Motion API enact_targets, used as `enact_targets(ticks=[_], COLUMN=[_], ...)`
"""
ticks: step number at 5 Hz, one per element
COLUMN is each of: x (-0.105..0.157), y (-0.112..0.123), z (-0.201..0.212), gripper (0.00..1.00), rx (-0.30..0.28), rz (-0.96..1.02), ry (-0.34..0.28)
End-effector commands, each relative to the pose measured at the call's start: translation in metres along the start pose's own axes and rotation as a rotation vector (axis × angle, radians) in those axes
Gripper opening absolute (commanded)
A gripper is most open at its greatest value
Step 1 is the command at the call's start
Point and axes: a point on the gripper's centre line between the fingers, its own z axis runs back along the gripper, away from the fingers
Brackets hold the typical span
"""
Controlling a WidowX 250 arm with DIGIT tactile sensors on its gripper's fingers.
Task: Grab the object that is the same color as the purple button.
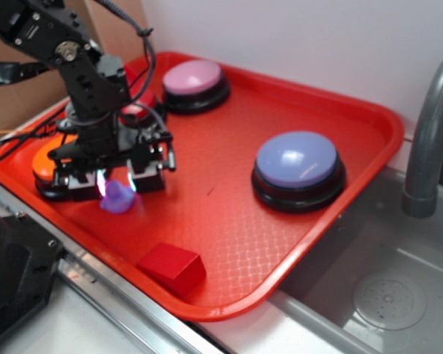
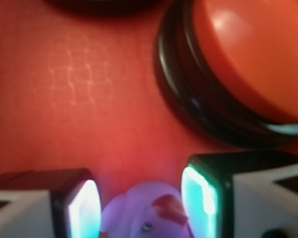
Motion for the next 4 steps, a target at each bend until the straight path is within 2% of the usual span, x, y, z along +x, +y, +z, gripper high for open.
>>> enact_targets(ticks=[1,2,3,4], x=[-0.002,0.008,0.016,0.030], y=[-0.001,-0.008,-0.014,-0.024], z=[0.013,0.048,0.084,0.125], gripper=[0.00,0.00,0.00,0.00], rx=[-0.035,-0.009,-0.065,-0.102], rz=[-0.071,-0.224,-0.358,-0.607], ry=[-0.008,-0.080,-0.087,-0.008])
